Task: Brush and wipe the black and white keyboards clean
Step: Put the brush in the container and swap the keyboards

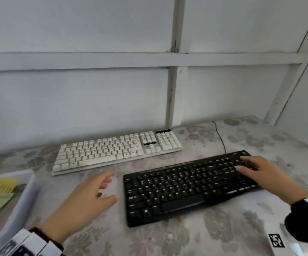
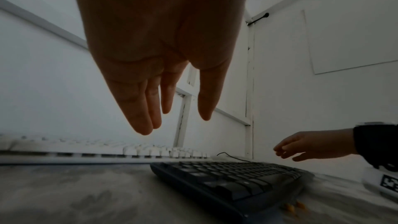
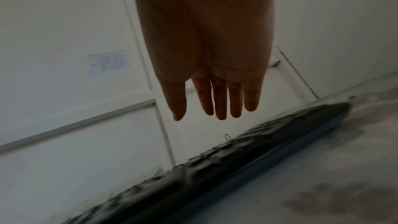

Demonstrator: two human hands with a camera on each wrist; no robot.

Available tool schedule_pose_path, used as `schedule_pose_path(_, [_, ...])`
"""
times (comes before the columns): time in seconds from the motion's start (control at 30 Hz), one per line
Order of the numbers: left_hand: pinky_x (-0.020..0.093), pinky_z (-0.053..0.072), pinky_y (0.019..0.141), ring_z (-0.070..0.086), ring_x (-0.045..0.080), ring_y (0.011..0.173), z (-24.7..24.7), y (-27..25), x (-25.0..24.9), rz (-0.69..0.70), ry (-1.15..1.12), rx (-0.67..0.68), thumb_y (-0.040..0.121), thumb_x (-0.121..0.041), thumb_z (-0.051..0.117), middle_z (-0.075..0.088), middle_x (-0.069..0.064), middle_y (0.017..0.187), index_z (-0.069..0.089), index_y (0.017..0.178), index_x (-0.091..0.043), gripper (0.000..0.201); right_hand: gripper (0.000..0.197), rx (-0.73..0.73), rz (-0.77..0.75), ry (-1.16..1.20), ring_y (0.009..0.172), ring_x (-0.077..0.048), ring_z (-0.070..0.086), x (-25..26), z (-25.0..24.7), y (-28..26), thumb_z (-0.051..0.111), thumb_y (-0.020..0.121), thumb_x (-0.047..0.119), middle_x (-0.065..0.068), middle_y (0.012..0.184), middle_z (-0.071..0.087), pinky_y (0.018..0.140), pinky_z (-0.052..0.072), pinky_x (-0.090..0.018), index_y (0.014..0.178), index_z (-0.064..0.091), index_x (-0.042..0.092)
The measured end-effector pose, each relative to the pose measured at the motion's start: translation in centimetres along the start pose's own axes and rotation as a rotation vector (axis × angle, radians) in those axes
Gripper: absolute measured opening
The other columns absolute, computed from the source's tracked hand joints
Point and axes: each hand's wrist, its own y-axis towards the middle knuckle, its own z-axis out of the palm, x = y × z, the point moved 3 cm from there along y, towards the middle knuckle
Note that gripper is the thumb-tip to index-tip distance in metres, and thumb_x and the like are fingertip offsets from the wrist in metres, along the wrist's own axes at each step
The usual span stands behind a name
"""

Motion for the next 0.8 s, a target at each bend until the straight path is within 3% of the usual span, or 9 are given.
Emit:
schedule_pose_path(0.13, [0.021,0.04,0.092,0.046,0.006,0.113,2.9,0.7,-0.1,-0.125,-0.019,0.052,0.077,-0.029,0.074,0.047,-0.009,0.125,0.035,0.139,-0.026,0.073,0.052,0.027,0.051,-0.005,0.124,-0.022,0.045,-4.4,-2.2,1.7,0.067,0.086,0.026,-0.008,0.136,0.049,0.093,0.031,-0.026,0.133,0.051,0.011])
schedule_pose_path(0.23, [0.026,0.04,0.097,0.039,0.007,0.118,4.3,0.9,0.1,-0.199,-0.007,0.123,0.065,-0.036,0.082,0.037,-0.004,0.143,0.025,0.144,-0.025,0.098,0.061,0.123,0.054,-0.051,0.129,-0.022,0.039,-5.8,-3.2,2.6,0.068,0.085,0.029,-0.007,0.14,0.042,0.097,0.031,-0.029,0.138,0.043,0.012])
schedule_pose_path(0.3, [0.034,0.036,0.106,0.034,0.011,0.129,4.9,0.7,0.2,-0.256,-0.001,0.162,0.033,-0.059,0.087,0.029,-0.003,0.149,0.02,0.146,-0.026,0.136,0.058,0.208,0.036,-0.102,0.116,-0.019,0.045,-6.0,-3.7,3.0,0.07,0.084,0.028,-0.004,0.127,0.047,0.088,0.035,-0.023,0.134,0.044,0.013])
schedule_pose_path(0.37, [0.038,0.034,0.109,0.029,0.016,0.136,5.4,0.6,0.3,-0.299,-0.02,0.165,0.003,-0.076,0.075,0.024,-0.002,0.152,0.014,0.148,-0.026,0.165,0.045,0.311,0.004,-0.082,0.094,-0.006,0.05,-6.1,-3.8,3.2,0.072,0.082,0.024,0.009,0.106,0.051,0.071,0.036,-0.011,0.12,0.048,0.02])
schedule_pose_path(0.43, [0.039,0.035,0.108,0.029,0.018,0.137,6.0,0.5,0.4,-0.315,-0.026,0.141,-0.004,-0.077,0.071,0.025,0.0,0.152,0.012,0.148,-0.024,0.172,0.047,0.4,-0.023,-0.036,0.094,0.002,0.054,-6.6,-3.6,3.5,0.076,0.078,0.022,0.012,0.109,0.058,0.07,0.04,-0.007,0.117,0.05,0.024])
schedule_pose_path(0.57, [0.04,0.039,0.103,0.034,0.019,0.131,6.7,0.4,-0.5,-0.282,-0.031,0.071,0.011,-0.051,0.081,0.033,0.0,0.147,0.019,0.147,-0.017,0.152,0.056,0.462,-0.072,0.0,0.101,0.003,0.054,-6.9,-3.4,3.9,0.077,0.076,0.017,0.012,0.115,0.057,0.07,0.041,-0.008,0.121,0.046,0.031])
schedule_pose_path(0.63, [0.037,0.045,0.091,0.043,0.013,0.115,6.8,0.8,-1.0,-0.231,-0.099,0.06,0.018,-0.033,0.083,0.045,-0.013,0.127,0.027,0.139,-0.026,0.133,0.057,0.478,-0.084,-0.002,0.1,0.002,0.055,-7.0,-3.3,4.2,0.078,0.075,0.015,0.012,0.113,0.058,0.071,0.043,-0.009,0.119,0.045,0.032])
schedule_pose_path(0.7, [0.032,0.047,0.079,0.048,0.0,0.096,6.9,1.0,-1.8,-0.198,-0.219,0.084,0.027,-0.012,0.085,0.048,-0.024,0.106,0.037,0.119,-0.033,0.106,0.061,0.479,-0.079,-0.006,0.101,-0.004,0.057,-7.2,-3.1,4.7,0.081,0.07,0.016,0.009,0.113,0.058,0.079,0.046,-0.015,0.119,0.047,0.029])
schedule_pose_path(0.8, [0.031,0.044,0.09,0.044,-0.007,0.094,7.1,1.4,-2.4,-0.212,-0.219,0.149,0.021,-0.022,0.082,0.048,-0.023,0.105,0.041,0.109,-0.039,0.098,0.077,0.486,-0.058,-0.065,0.108,-0.009,0.052,-7.9,-2.8,5.4,0.085,0.059,0.028,0.006,0.121,0.05,0.088,0.045,-0.024,0.124,0.044,0.028])
